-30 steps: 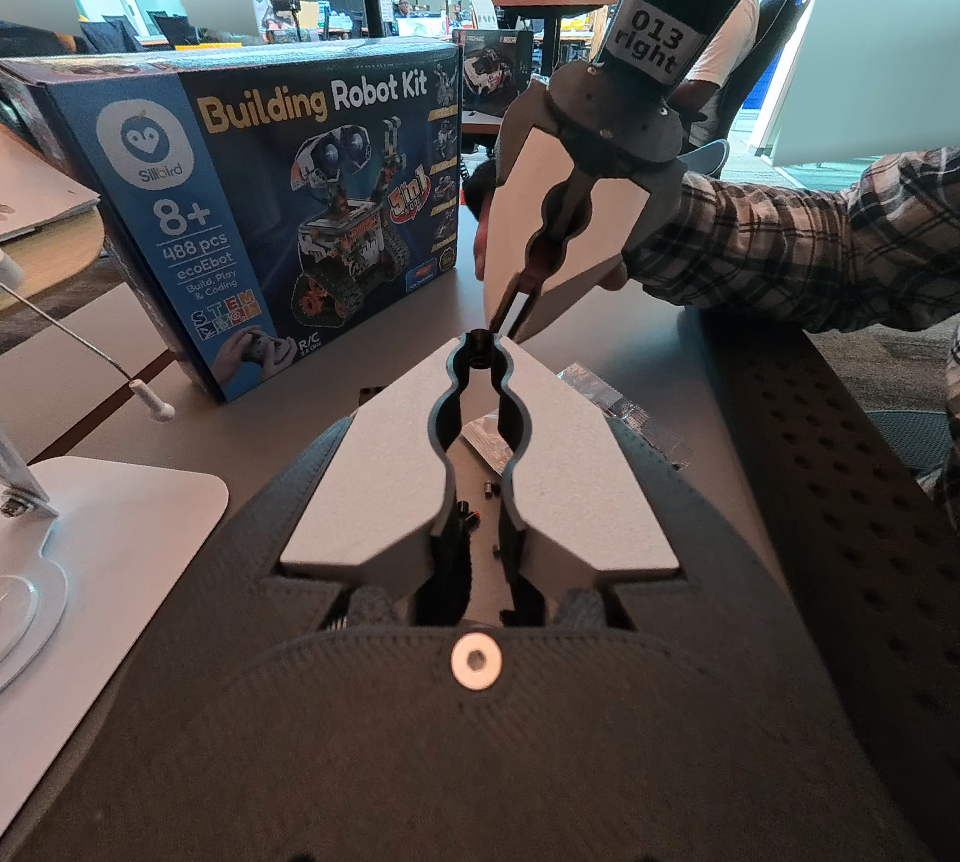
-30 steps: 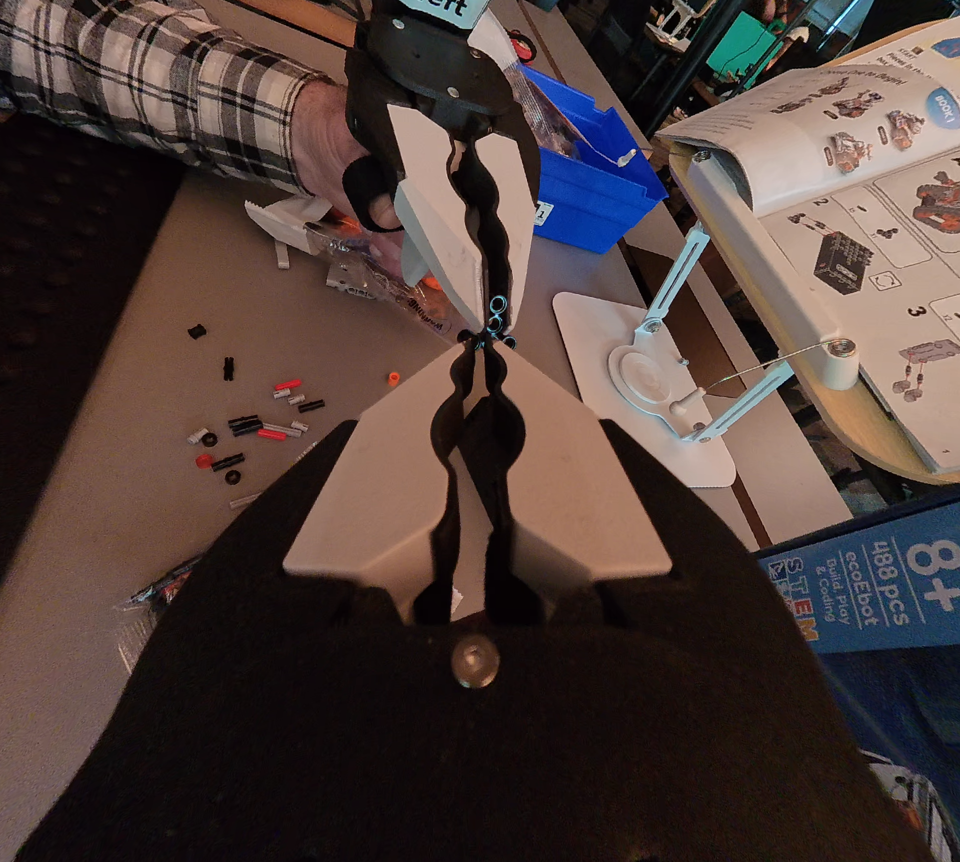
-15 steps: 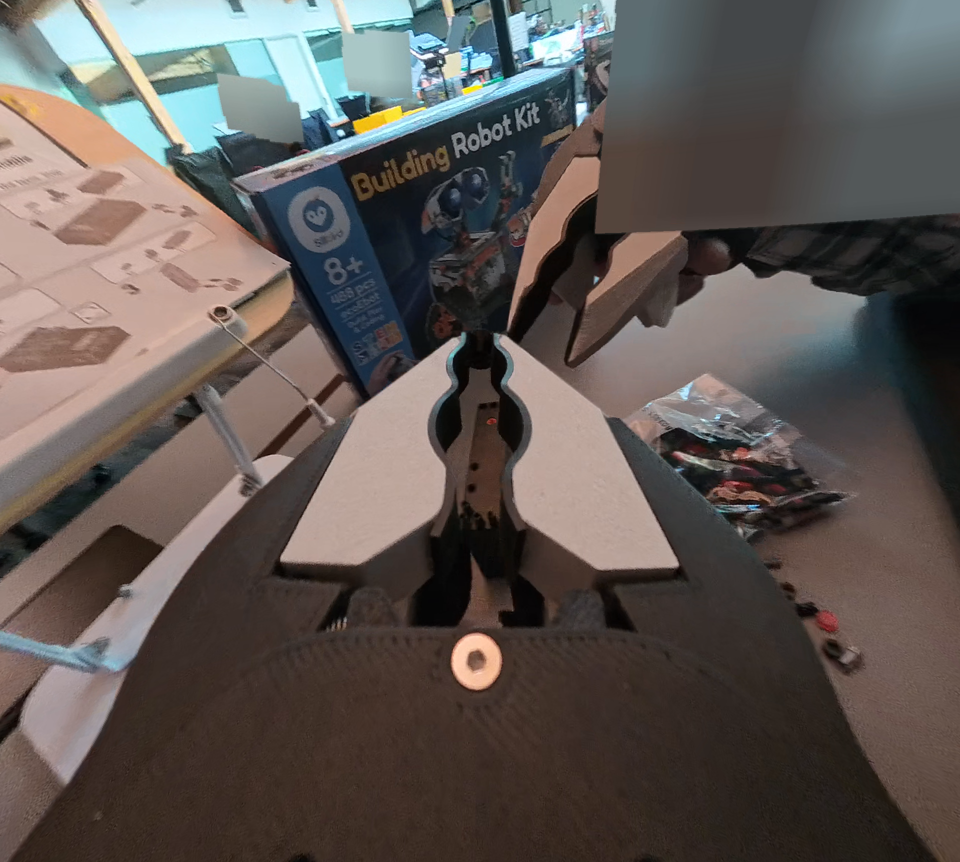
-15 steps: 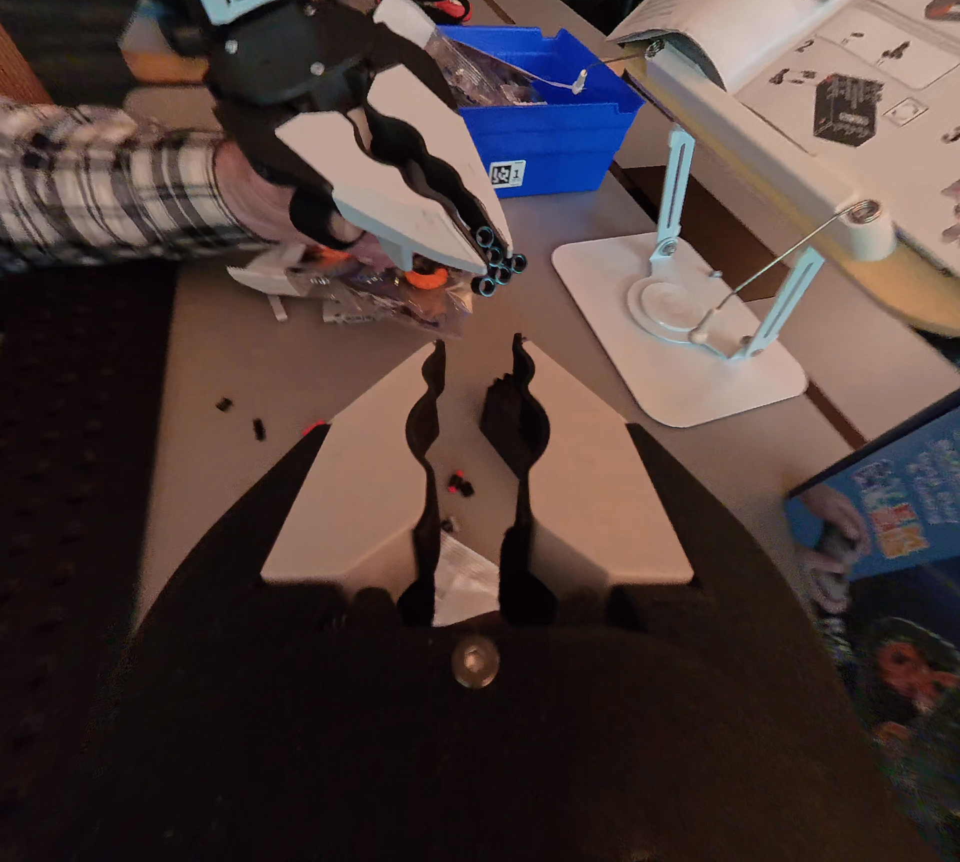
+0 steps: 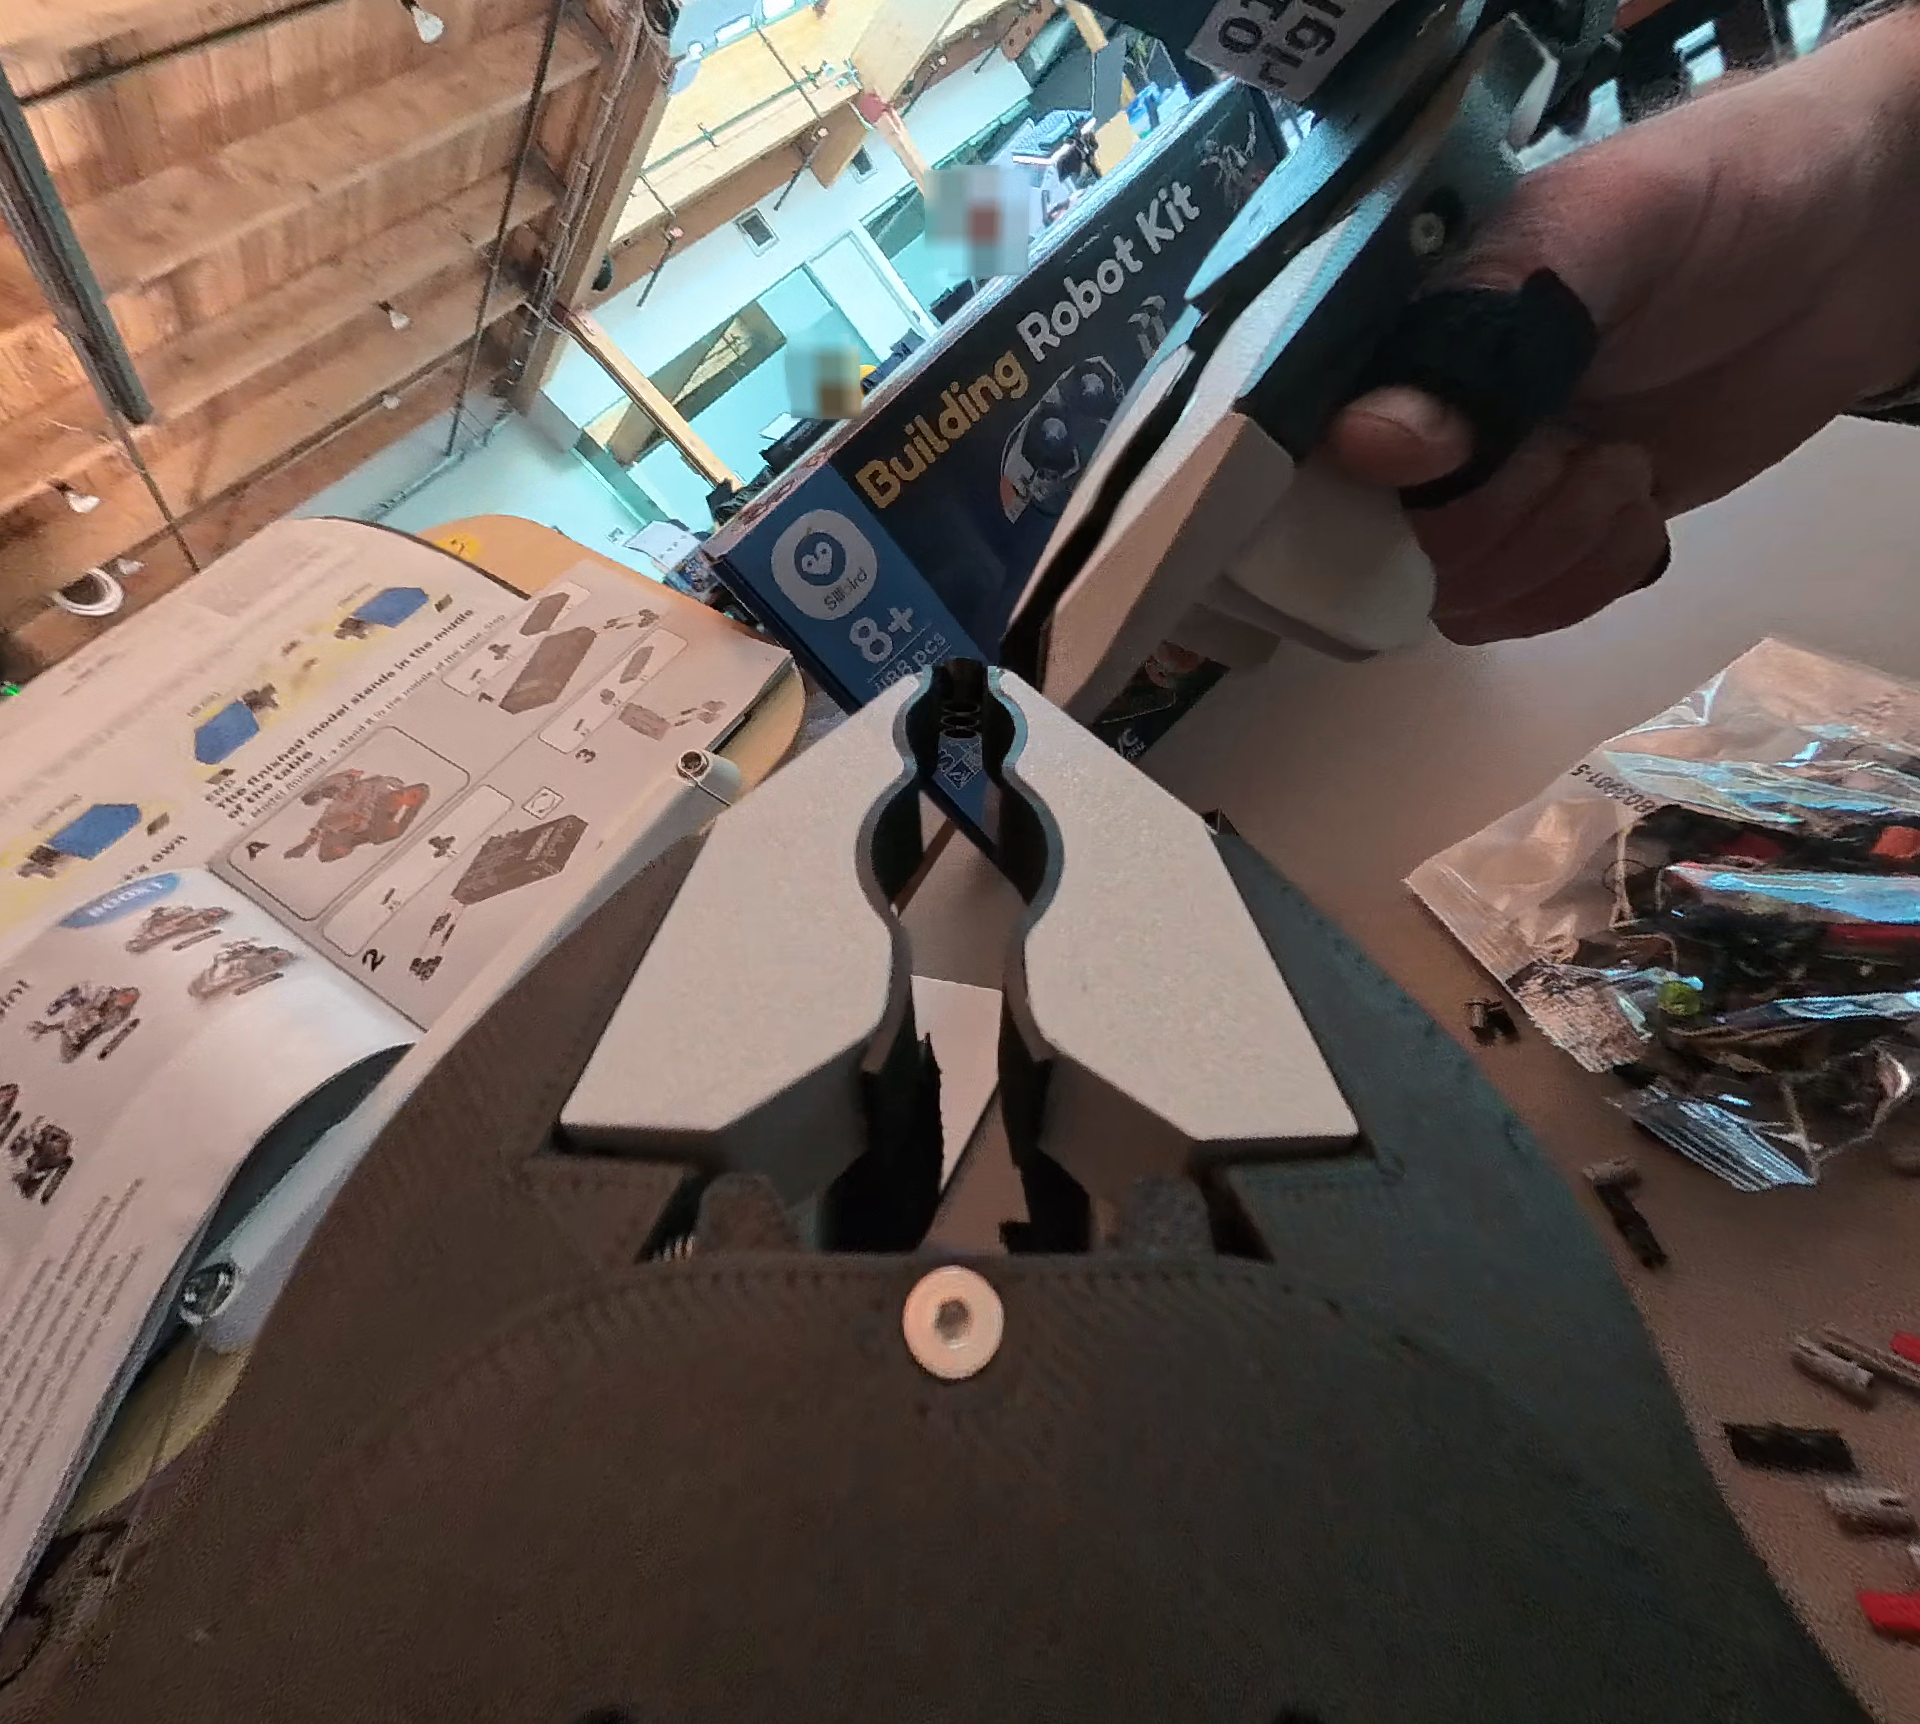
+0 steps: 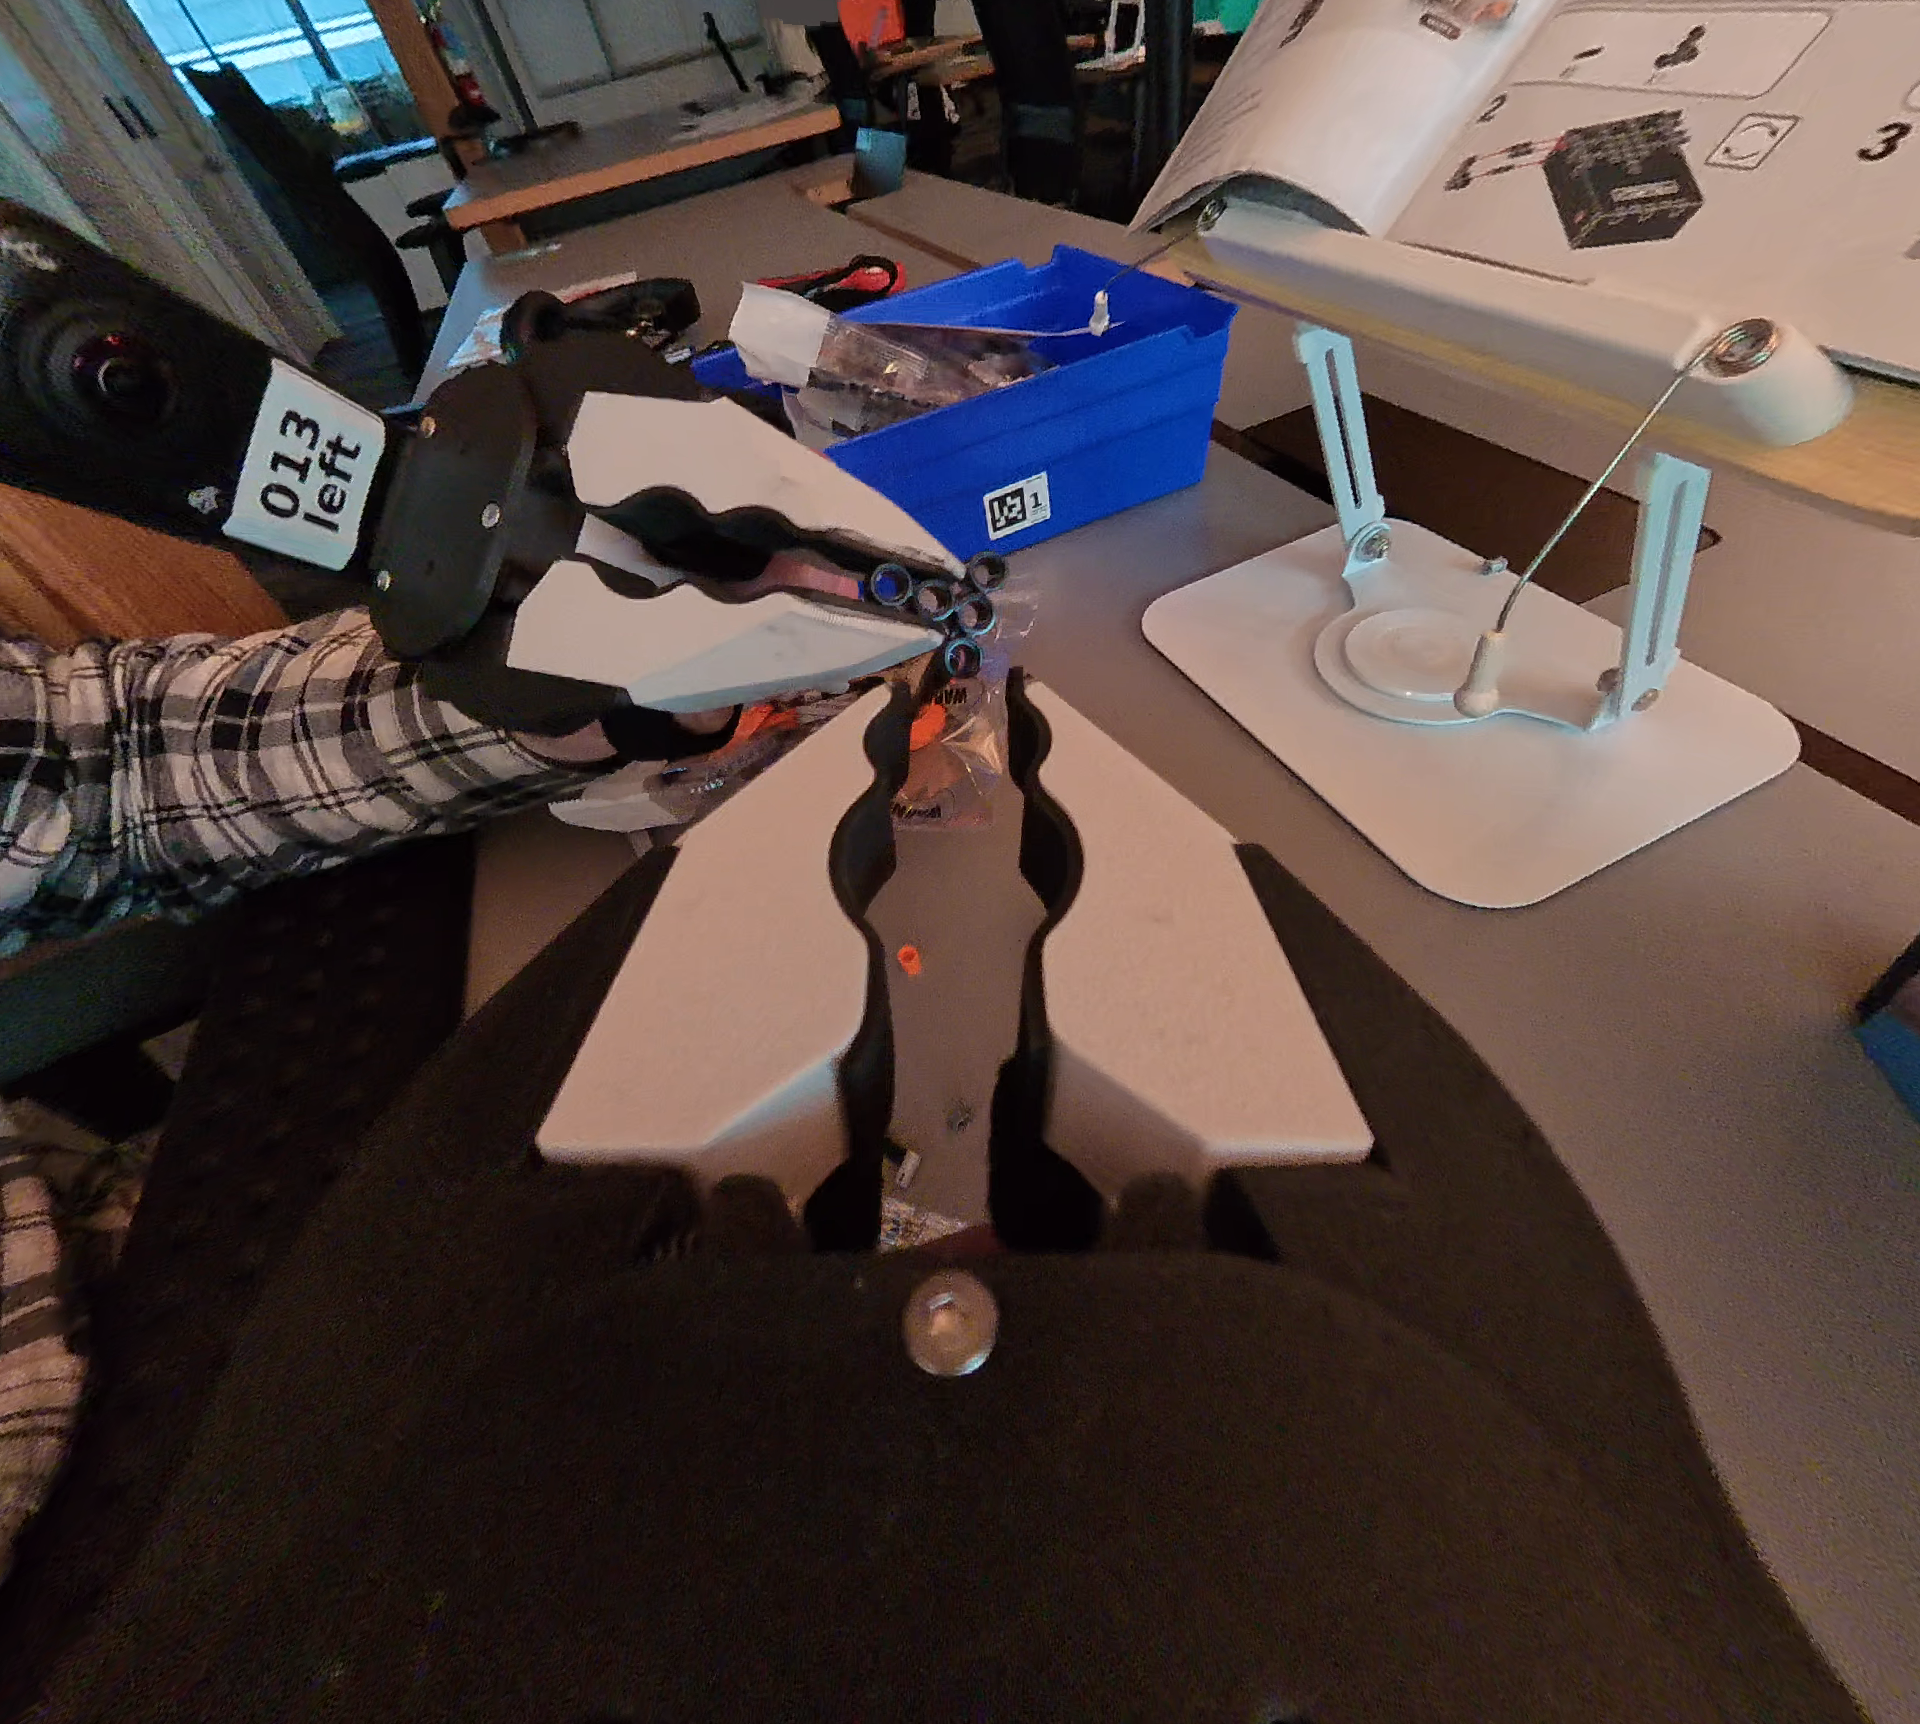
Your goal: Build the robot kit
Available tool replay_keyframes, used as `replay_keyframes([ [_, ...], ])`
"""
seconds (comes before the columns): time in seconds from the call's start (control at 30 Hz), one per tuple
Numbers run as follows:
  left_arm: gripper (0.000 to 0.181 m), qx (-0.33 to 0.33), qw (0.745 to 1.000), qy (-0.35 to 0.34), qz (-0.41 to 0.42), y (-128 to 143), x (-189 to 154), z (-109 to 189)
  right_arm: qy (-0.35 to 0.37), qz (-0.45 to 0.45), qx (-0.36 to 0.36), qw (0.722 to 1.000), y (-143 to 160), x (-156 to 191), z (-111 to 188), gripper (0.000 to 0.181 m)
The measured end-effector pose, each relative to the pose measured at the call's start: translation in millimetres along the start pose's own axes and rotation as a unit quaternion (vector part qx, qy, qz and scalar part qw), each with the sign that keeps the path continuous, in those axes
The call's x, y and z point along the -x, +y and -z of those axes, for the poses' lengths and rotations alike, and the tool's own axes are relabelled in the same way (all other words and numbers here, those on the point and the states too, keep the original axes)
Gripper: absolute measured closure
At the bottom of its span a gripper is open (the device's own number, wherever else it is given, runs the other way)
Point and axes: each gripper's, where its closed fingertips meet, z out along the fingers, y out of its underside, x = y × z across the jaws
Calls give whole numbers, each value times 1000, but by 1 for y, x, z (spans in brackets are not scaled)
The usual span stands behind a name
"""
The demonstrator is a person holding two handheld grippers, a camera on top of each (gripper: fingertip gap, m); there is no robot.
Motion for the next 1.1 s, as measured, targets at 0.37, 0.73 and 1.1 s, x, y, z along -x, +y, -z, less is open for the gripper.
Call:
replay_keyframes([
  [0.37, 177, -11, 1000, -15, -3, -4, 2, 2, -6, 48, -27, 998, -10, 7, 5, 168],
  [0.73, 176, -23, 999, -8, 22, -5, 1, 2, 4, 60, -38, 997, -12, 5, 7, 177],
  [1.1, 171, -11, 999, 17, 26, 0, -4, 1, 46, 129, -14, 991, -6, -6, 9, 177],
])
